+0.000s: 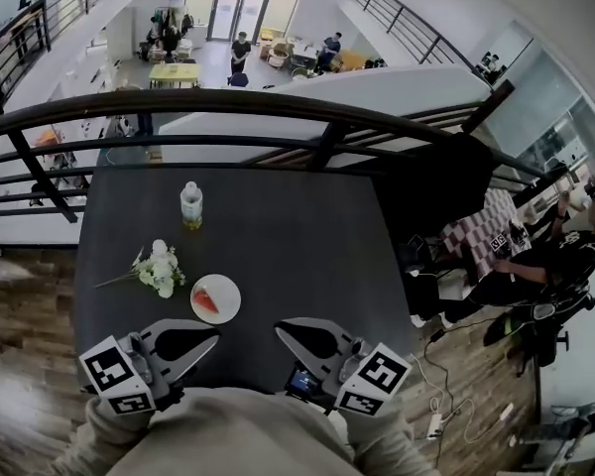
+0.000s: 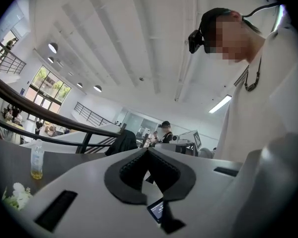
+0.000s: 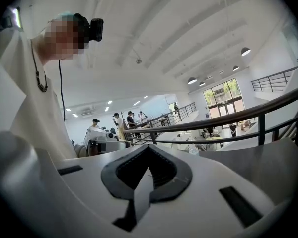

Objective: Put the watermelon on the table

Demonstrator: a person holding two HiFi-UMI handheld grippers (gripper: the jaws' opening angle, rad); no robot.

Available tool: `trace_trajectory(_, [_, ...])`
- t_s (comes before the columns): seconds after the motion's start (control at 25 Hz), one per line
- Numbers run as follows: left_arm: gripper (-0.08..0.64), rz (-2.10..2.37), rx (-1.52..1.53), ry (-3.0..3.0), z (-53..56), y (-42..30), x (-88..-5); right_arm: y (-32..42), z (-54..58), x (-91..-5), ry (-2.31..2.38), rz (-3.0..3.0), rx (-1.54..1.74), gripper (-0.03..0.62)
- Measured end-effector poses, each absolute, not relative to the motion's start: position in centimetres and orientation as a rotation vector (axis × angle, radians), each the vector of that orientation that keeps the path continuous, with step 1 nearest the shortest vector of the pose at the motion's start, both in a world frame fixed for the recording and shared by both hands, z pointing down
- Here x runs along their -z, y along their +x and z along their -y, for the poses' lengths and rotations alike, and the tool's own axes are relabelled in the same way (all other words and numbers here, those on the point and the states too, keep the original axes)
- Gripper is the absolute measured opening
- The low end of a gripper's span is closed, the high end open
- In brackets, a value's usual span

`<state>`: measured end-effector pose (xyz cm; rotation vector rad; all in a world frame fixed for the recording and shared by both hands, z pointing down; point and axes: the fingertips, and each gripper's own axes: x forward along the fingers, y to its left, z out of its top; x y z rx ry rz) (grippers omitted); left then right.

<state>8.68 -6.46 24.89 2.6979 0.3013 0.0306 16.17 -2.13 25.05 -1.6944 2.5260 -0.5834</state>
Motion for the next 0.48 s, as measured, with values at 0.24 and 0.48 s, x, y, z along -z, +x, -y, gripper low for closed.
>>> trace_trajectory(0.24, [0.003,-0.303,0.000,2.725,6.8,8.3,-24.5,15.0,3.0,-24.8,-1.664,-2.578,0.535,0.014])
trace_trajectory(0.48, [0.003,-0.292,0.025,2.722,7.7,8.2,-24.8,15.0,4.0,-25.3,-1.664,-2.602,0.545,0.014])
